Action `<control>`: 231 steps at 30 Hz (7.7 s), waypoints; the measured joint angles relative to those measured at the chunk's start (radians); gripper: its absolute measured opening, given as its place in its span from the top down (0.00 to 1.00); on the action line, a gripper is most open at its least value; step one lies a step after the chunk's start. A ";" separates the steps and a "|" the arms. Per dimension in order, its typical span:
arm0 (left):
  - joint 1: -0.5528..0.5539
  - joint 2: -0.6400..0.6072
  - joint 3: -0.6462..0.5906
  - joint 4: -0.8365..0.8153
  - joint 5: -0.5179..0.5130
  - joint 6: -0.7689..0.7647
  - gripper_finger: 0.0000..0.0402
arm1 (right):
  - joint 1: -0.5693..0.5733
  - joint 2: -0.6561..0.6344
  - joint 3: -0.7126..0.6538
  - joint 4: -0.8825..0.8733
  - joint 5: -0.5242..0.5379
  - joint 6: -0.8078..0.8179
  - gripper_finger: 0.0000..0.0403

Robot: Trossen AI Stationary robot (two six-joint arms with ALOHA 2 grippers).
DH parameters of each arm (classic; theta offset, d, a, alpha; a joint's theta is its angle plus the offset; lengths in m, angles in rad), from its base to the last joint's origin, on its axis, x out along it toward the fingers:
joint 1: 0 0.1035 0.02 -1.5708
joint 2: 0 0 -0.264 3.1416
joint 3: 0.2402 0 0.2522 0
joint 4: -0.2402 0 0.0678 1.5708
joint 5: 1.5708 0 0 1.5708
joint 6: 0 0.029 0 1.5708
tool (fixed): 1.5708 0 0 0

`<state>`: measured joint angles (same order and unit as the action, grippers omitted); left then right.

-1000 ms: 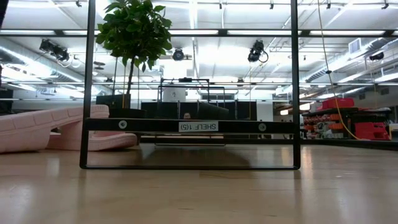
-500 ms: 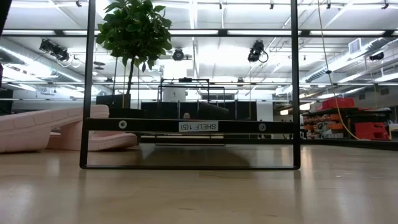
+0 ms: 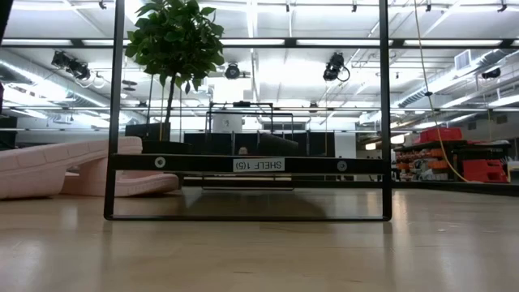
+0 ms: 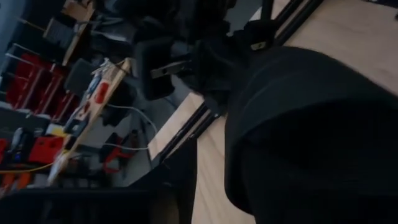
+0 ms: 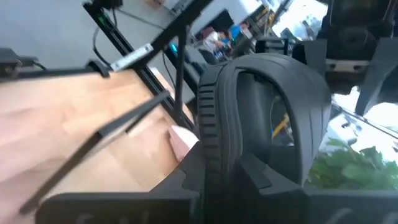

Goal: Pick and place slides into the shelf
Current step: Put the black slipper on the shelf

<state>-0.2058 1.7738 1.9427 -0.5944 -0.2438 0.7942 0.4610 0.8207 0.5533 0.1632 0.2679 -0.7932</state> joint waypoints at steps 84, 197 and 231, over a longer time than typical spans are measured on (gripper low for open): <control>-0.286 -0.118 0.001 -0.339 -0.062 -0.522 0.90 | -0.746 0.489 -0.001 0.177 -0.647 -0.074 0.89; -0.285 -0.117 0.001 -0.353 -0.040 -0.548 0.92 | -0.811 0.591 0.003 -0.040 -0.551 -0.125 0.50; -0.285 -0.117 0.001 -0.353 -0.039 -0.570 0.90 | -0.811 0.591 0.044 -0.097 -0.591 -0.037 0.27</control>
<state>-0.4904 1.6566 1.9434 -0.9470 -0.2832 0.2241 -0.3504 1.4113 0.5972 0.0663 -0.3229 -0.8301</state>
